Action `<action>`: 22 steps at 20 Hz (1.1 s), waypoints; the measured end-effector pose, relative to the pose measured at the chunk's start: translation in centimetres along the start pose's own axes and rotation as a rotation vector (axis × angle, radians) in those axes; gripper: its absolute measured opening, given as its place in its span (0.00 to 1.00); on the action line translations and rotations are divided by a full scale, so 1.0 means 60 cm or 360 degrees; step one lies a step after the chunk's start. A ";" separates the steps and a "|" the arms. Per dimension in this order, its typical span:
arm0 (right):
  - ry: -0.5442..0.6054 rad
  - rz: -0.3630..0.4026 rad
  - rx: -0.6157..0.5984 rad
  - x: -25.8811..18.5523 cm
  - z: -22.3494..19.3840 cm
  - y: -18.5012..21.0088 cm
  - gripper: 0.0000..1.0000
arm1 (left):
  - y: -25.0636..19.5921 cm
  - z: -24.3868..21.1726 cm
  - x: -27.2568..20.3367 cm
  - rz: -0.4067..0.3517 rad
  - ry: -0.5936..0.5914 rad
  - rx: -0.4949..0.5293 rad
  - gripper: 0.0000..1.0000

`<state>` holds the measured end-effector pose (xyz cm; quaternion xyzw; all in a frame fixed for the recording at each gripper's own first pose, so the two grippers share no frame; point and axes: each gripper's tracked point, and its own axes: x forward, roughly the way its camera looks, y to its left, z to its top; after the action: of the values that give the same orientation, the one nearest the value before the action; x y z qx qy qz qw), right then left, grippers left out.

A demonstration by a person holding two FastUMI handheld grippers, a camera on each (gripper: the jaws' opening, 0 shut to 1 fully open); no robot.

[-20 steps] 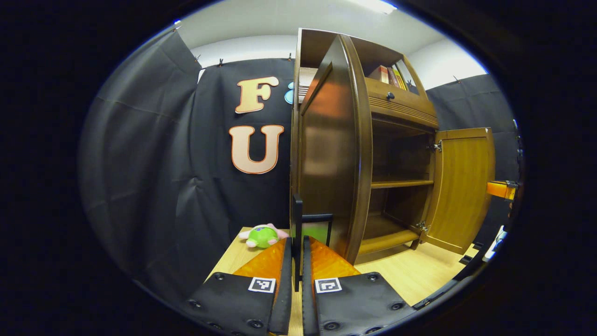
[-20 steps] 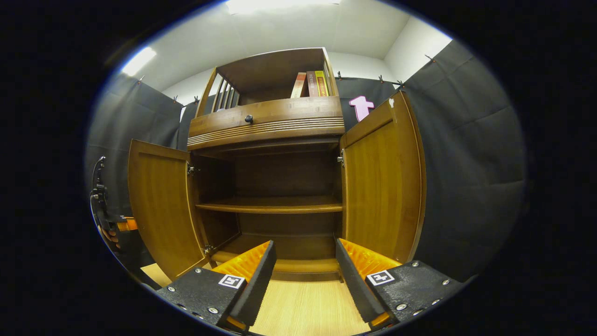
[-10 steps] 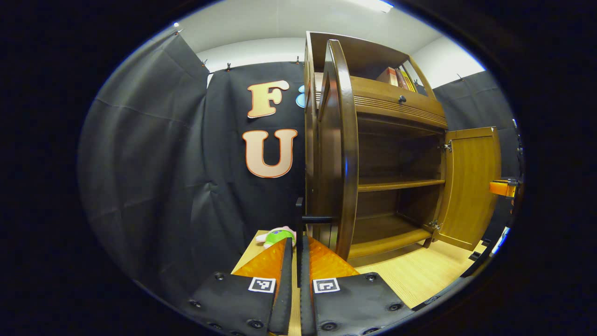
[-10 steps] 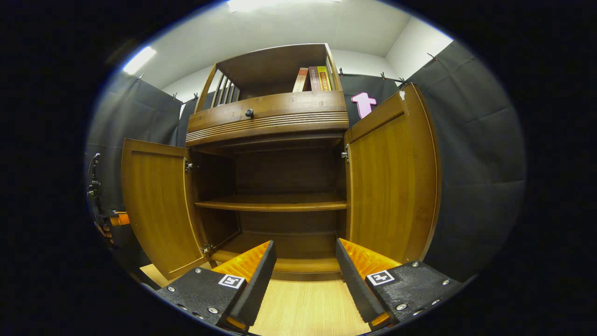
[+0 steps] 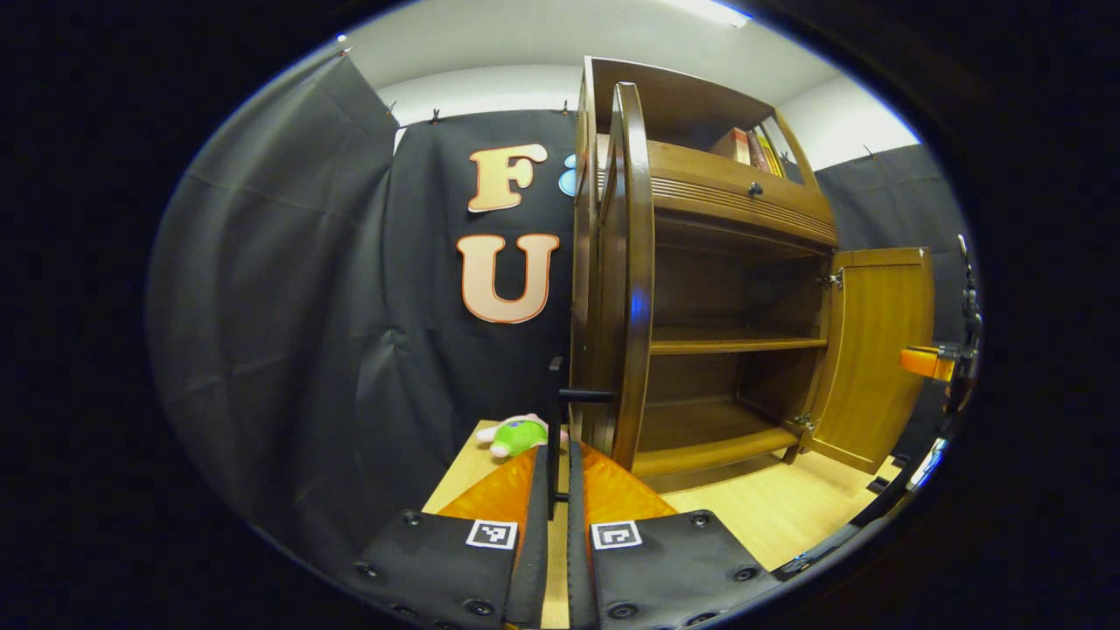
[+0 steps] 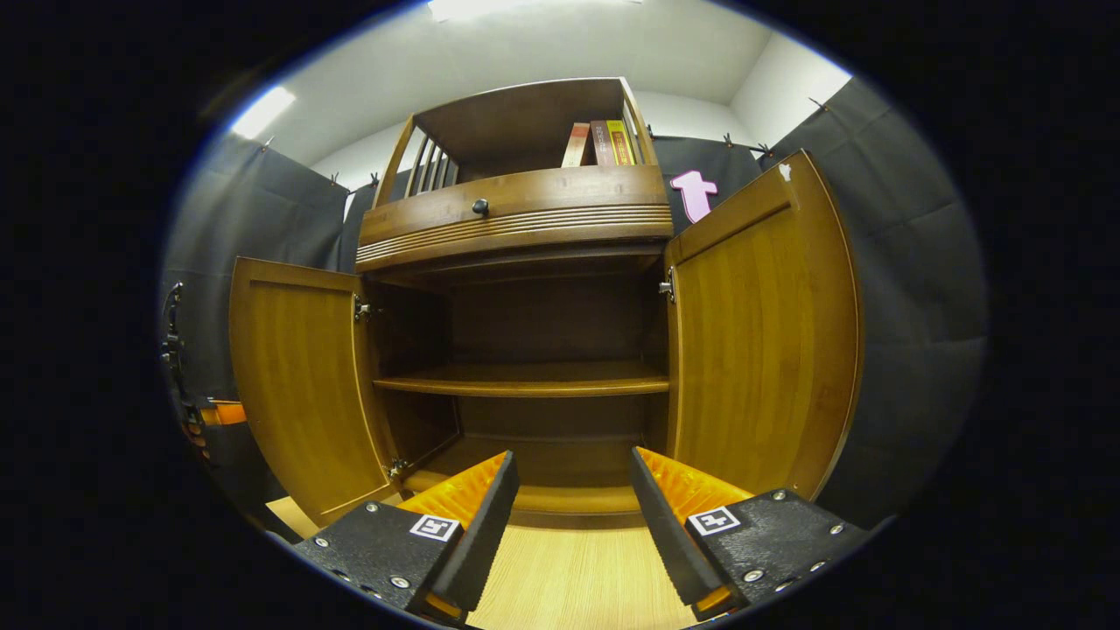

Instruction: Open the right door of the double-door shoe cabinet with the right hand, and open the left door with the left hand.

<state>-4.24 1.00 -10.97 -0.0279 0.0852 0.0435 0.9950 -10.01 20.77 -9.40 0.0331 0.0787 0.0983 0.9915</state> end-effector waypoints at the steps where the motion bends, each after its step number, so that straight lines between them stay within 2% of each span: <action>1: 0.0004 -0.0007 -0.0007 0.002 -0.001 -0.001 0.80 | 0.002 0.007 -0.006 0.0015 -0.0019 0.0001 0.17; 4: 0.0000 -0.0019 -0.0005 0.006 0.000 -0.005 0.80 | -0.003 0.033 -0.046 0.0070 -0.0075 -0.0010 0.16; 5: -0.0001 -0.0022 0.0000 0.009 0.001 -0.006 0.80 | -0.005 0.044 -0.048 0.0078 -0.0093 -0.0024 0.09; 6: -0.0005 -0.0025 0.0006 0.010 0.002 -0.009 0.80 | -0.010 0.053 -0.052 0.0089 -0.0111 -0.0039 0.16; 9: -0.0009 -0.0035 0.0005 0.019 0.005 -0.018 0.80 | -0.028 0.079 -0.060 0.0110 -0.0159 -0.0010 0.15; 11: -0.0015 -0.0035 0.0014 0.024 0.009 -0.024 0.80 | -0.053 0.093 -0.064 0.0090 -0.0187 0.0010 0.20; 13: -0.0025 -0.0036 0.0029 0.027 0.016 -0.033 0.80 | -0.084 0.103 -0.066 0.0057 -0.0192 0.0031 0.22; 16: -0.0055 -0.0061 0.0037 0.030 0.033 -0.053 0.80 | -0.125 0.125 -0.057 0.0036 -0.0205 0.0097 0.35; 22: -0.0107 -0.0107 0.0038 0.025 0.068 -0.090 0.80 | -0.228 0.161 -0.024 -0.0091 -0.0250 0.0149 0.75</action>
<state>-1.58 -3.99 -6.98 -0.0174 0.0512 0.0099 0.9985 -7.25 6.59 -0.78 0.0846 0.0061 0.0632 0.9944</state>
